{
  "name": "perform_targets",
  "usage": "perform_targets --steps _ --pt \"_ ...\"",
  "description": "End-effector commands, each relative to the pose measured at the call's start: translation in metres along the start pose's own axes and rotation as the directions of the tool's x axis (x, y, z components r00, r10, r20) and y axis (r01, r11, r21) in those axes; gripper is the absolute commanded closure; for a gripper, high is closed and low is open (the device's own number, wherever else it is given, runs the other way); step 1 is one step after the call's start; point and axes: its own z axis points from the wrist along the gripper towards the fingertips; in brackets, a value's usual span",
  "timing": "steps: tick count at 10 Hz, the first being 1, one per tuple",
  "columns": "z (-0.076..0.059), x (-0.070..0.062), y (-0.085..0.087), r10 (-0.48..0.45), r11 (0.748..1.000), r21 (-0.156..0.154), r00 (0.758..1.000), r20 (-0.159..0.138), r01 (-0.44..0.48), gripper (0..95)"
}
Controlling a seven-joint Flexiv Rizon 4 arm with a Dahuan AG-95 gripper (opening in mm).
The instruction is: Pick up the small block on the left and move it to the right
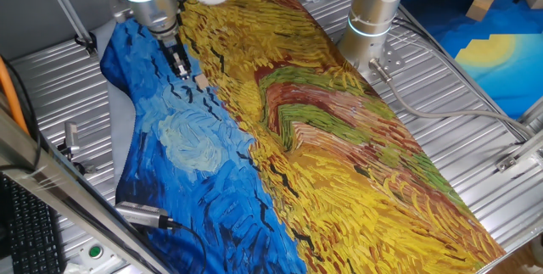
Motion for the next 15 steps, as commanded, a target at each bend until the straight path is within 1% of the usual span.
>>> perform_targets --steps 1,2,4,6,7,10,13,15 --pt "0.0 -0.001 0.0 0.004 1.0 0.0 1.0 -0.001 -0.004 95.0" --pt "0.0 -0.001 0.0 0.002 1.0 -0.002 1.0 0.002 -0.002 95.0" --pt "-0.001 0.002 -0.006 0.004 1.0 -0.004 1.0 0.004 -0.004 95.0" --pt "-0.005 0.012 -0.018 -0.003 1.0 -0.009 1.0 0.001 0.003 95.0" --pt "-0.004 0.021 -0.021 -0.002 1.0 -0.008 1.0 0.004 0.002 95.0" --pt "0.0 0.034 -0.032 -0.018 1.0 -0.009 1.0 0.008 0.018 95.0" --pt "0.006 0.044 -0.047 -0.039 0.999 -0.008 0.999 0.011 0.039 95.0" --pt "0.017 0.047 -0.052 -0.044 0.999 -0.005 0.999 0.02 0.044 95.0"
